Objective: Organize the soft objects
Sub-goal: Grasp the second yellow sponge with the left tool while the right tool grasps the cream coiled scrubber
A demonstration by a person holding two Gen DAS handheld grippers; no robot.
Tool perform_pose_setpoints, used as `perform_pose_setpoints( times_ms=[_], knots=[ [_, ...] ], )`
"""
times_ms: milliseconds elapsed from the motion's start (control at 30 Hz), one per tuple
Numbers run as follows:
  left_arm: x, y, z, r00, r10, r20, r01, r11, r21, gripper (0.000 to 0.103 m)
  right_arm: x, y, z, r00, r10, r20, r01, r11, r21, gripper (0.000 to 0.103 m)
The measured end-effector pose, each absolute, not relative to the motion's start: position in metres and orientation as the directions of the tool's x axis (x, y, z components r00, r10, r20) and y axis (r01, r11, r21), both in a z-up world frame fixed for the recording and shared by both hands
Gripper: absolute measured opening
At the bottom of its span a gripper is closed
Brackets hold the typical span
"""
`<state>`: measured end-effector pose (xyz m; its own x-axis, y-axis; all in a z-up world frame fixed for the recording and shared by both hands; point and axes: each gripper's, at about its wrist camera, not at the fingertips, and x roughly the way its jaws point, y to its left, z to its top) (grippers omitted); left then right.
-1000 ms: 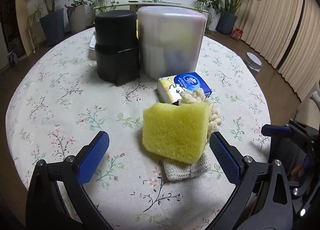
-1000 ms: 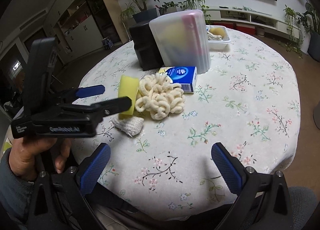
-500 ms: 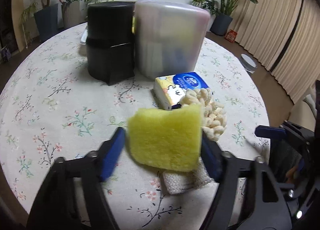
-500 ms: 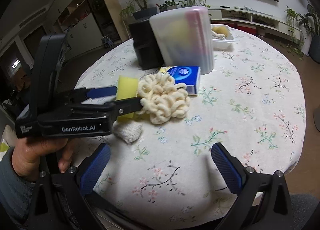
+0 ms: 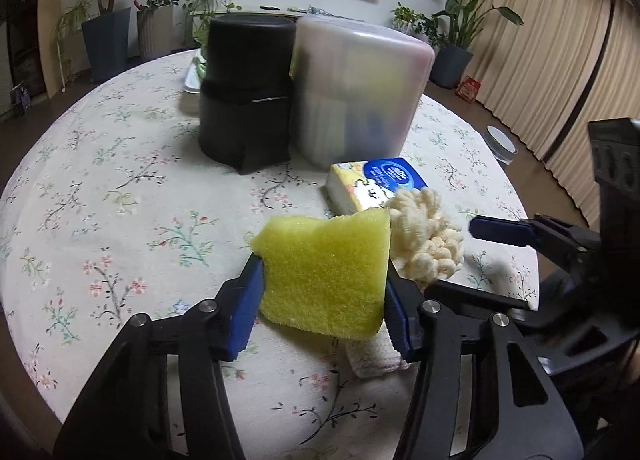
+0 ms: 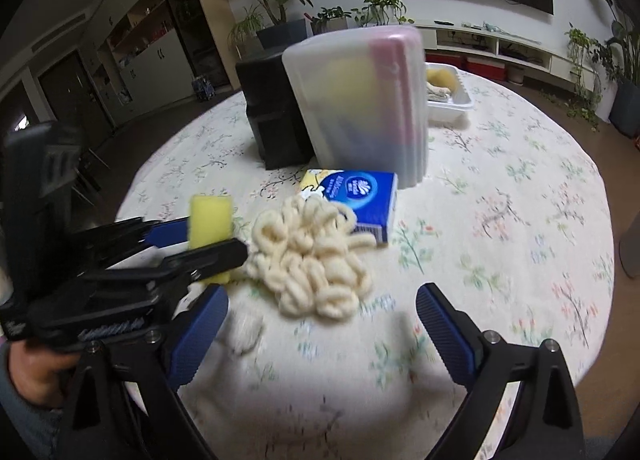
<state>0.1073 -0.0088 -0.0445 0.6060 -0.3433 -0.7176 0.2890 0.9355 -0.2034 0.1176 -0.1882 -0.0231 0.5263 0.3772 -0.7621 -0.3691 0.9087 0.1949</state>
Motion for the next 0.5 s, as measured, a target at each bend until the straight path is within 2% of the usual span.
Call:
perform_pose_setpoints(
  times_ms=[133, 200, 233, 333, 367, 400, 500],
  knots=[
    [0.108, 0.003, -0.045, 0.616, -0.338, -0.712, 0.258, 0.94, -0.224, 0.05, 0.129, -0.181, -0.032, 0.523, 0.355, -0.775, -0.361, 0.916, 0.175, 0.09],
    [0.109, 0.004, -0.046, 0.616, -0.334, -0.714, 0.252, 0.942, -0.223, 0.05, 0.131, -0.181, -0.038, 0.52, 0.337, -0.785, -0.354, 0.921, 0.161, 0.079],
    [0.109, 0.004, -0.047, 0.616, -0.333, -0.714, 0.252, 0.942, -0.222, 0.05, 0.132, -0.182, -0.041, 0.52, 0.329, -0.788, -0.347, 0.924, 0.157, 0.079],
    [0.107, 0.002, -0.046, 0.622, -0.326, -0.712, 0.25, 0.944, -0.213, 0.049, 0.132, -0.186, -0.04, 0.536, 0.308, -0.786, -0.338, 0.931, 0.134, 0.062],
    [0.107, 0.003, -0.046, 0.624, -0.327, -0.71, 0.248, 0.944, -0.217, 0.049, 0.132, -0.187, -0.04, 0.536, 0.31, -0.785, -0.335, 0.932, 0.139, 0.048],
    [0.106, 0.004, -0.046, 0.625, -0.327, -0.709, 0.245, 0.944, -0.219, 0.049, 0.132, -0.189, -0.039, 0.539, 0.307, -0.784, -0.327, 0.934, 0.141, 0.043],
    [0.105, 0.006, -0.047, 0.626, -0.331, -0.706, 0.239, 0.943, -0.23, 0.048, 0.127, -0.197, -0.035, 0.551, 0.301, -0.778, -0.312, 0.939, 0.142, 0.038]
  ],
)
